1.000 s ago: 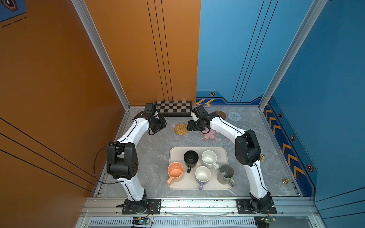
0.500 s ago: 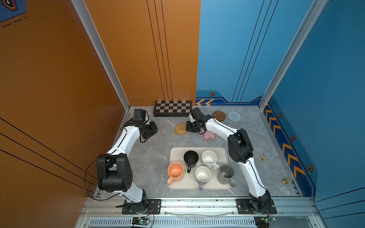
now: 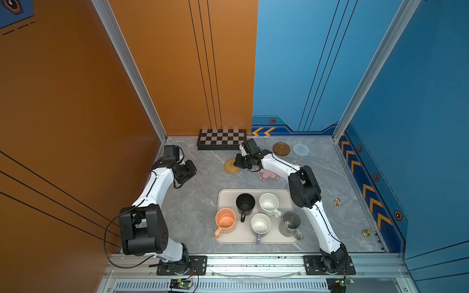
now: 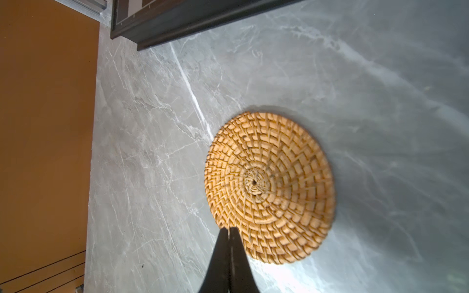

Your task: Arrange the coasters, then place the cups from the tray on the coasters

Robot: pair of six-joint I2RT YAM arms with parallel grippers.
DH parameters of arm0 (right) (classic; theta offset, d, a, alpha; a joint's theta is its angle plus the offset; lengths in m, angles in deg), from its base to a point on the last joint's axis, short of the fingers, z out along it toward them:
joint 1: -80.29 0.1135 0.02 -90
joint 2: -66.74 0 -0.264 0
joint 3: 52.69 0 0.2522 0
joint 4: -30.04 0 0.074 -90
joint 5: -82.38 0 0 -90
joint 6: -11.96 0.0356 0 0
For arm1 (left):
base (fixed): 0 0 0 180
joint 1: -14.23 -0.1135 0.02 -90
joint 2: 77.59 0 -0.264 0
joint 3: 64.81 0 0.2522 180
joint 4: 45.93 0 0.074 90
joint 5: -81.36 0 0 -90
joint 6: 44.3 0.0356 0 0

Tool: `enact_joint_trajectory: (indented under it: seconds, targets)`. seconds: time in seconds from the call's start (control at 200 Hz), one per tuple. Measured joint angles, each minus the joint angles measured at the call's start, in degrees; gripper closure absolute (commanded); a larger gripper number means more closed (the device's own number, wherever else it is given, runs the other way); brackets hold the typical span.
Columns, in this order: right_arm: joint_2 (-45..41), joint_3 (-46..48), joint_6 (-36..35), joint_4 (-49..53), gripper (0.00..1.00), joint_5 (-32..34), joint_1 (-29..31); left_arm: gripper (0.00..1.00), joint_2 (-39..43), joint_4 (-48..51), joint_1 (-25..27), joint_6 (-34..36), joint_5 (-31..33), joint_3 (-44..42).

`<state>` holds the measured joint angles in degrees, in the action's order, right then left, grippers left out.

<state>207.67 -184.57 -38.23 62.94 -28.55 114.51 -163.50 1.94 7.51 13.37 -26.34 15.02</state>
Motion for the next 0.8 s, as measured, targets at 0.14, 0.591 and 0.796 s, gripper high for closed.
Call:
enact_joint_trajectory:
  seconds: [0.14, 0.591, 0.796]
  targets:
    - [2.27, -1.68, 0.98, -0.79, 1.00, -0.52, 0.17, 1.00, 0.00, 0.02, -0.24, 0.04, -0.20, -0.07]
    - [5.14, -2.58, 2.64, -1.18, 1.00, -1.40, 0.50, 1.00, -0.02, 0.02, -1.60, 1.07, -0.39, -0.42]
    - [5.14, -2.54, 2.58, -1.18, 1.00, -1.42, 0.15, 1.00, -0.02, 0.00, -2.32, 1.07, -0.39, -0.44]
